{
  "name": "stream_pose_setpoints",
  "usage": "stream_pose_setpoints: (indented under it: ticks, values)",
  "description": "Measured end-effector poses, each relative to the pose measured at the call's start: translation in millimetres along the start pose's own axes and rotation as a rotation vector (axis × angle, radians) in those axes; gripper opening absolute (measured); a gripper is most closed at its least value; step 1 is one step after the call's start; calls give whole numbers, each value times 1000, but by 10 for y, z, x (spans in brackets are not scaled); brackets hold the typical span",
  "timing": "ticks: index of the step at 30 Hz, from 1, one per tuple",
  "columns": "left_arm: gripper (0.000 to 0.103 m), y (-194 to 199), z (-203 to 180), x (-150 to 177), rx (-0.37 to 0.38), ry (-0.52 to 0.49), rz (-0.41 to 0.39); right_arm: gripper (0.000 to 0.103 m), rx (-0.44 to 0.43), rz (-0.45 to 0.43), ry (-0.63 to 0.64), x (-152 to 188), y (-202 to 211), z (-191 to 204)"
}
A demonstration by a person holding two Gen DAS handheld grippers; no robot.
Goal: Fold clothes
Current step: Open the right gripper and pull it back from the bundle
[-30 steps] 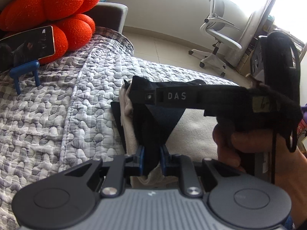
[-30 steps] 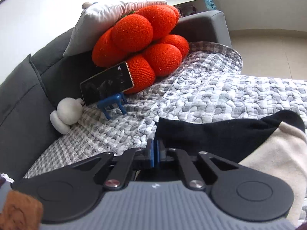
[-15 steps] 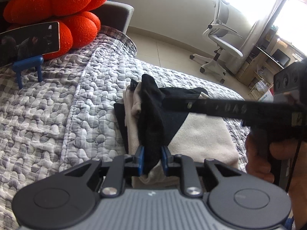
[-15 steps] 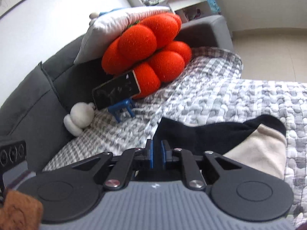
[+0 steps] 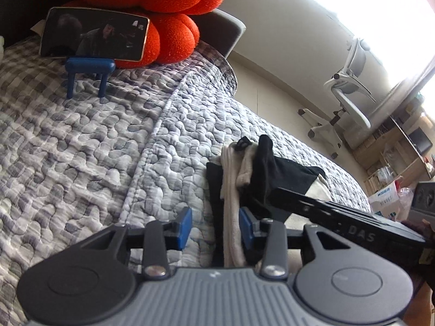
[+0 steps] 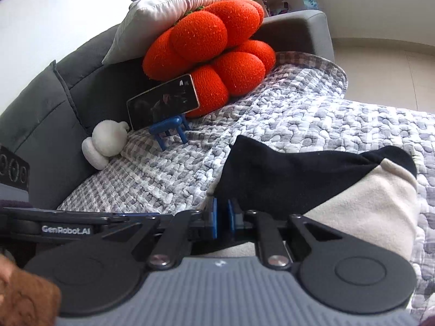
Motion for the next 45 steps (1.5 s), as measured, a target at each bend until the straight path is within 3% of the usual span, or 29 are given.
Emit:
stream_pose_setpoints:
  ticks: [9,19,25,28,30,32,36,40,45]
  values:
    - [57,-46,-121,-11,17,2,-24,16,138,-9,-55,75,371,-263]
    - [61,-141,-290,1,4,-48,-26,18,206,-20,-94,113,600,-485]
    - [60,-333,-337,97,-84,-116,40,16,213,16,-109,171,592,-539]
    - [60,-359,-337,103,-84,-120,43,16,215,8,-121,166,618,-555]
    - [60,-361,-325,106,-82,-115,45,19,216,-12,-129,142,680,-574]
    - [60,-363,-320,106,-75,-107,49,28,217,-19,-148,149,732,-627]
    - [60,-370,-317,107,-74,-94,54,28,201,-25,-177,170,821,-687]
    - [60,-377,-330,110,-83,-98,51,40,219,-37,-201,181,902,-737]
    - [60,-390,-317,107,-84,-89,53,44,205,-21,-269,239,946,-835]
Point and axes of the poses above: each gripper's, at about its wrist camera, not at the fingertips, and y roughly against the way its jaws point, z to its left, x to its underside, the point moved 6 cm from there along -y, roughly the way its jaws point, and after that the axes turned 4 degrees about -x, right-handed, at the moved point
